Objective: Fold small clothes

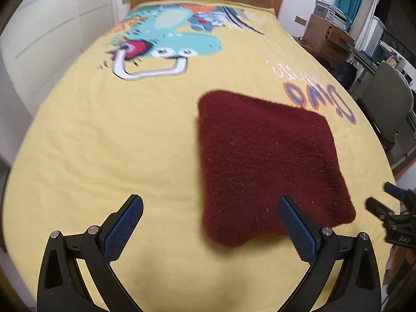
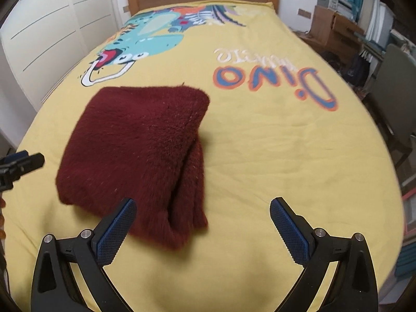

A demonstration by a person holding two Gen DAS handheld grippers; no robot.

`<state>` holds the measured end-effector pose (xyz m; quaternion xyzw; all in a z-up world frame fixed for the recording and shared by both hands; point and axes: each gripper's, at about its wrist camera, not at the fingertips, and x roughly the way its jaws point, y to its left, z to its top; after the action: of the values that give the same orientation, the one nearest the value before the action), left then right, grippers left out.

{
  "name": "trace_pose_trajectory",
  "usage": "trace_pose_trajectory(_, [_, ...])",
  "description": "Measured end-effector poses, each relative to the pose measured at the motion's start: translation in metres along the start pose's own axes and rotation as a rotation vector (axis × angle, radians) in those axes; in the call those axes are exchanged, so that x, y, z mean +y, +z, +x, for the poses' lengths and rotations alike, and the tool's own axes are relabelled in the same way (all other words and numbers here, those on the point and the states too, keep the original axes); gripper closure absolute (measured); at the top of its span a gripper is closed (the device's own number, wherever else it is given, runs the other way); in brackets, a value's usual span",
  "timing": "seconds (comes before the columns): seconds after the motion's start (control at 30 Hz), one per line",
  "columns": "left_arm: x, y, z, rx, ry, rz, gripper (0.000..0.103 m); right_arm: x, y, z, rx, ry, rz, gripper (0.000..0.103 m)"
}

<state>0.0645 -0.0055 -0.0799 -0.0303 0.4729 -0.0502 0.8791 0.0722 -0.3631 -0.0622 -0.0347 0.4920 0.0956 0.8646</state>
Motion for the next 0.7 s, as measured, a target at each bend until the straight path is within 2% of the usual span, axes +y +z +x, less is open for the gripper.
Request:
trace_pose_trajectory(0.2, [0.006, -0.014, -0.047, -0.054, 0.057, -0.006, 0.001, -0.016, -0.008, -0.056, -0.047, -0.032, 0.021, 0.001])
trace_pose_trajectory(0.33, [0.011, -0.023, -0.071, -0.074, 0.098, -0.014, 0.001, -0.026, -0.012, -0.078, -0.065, -0.055, 0.037, 0.001])
trace_pose_trajectory(0.5, [0.017, -0.028, -0.08, -0.071, 0.14, -0.005, 0.001, -0.03, -0.019, -0.088, -0.073, -0.084, 0.034, 0.001])
trace_pose_trajectory(0.7, [0.021, -0.031, -0.078, -0.067, 0.148, -0.008, 0.001, -0.03, -0.027, -0.091, -0.062, -0.095, 0.022, 0.001])
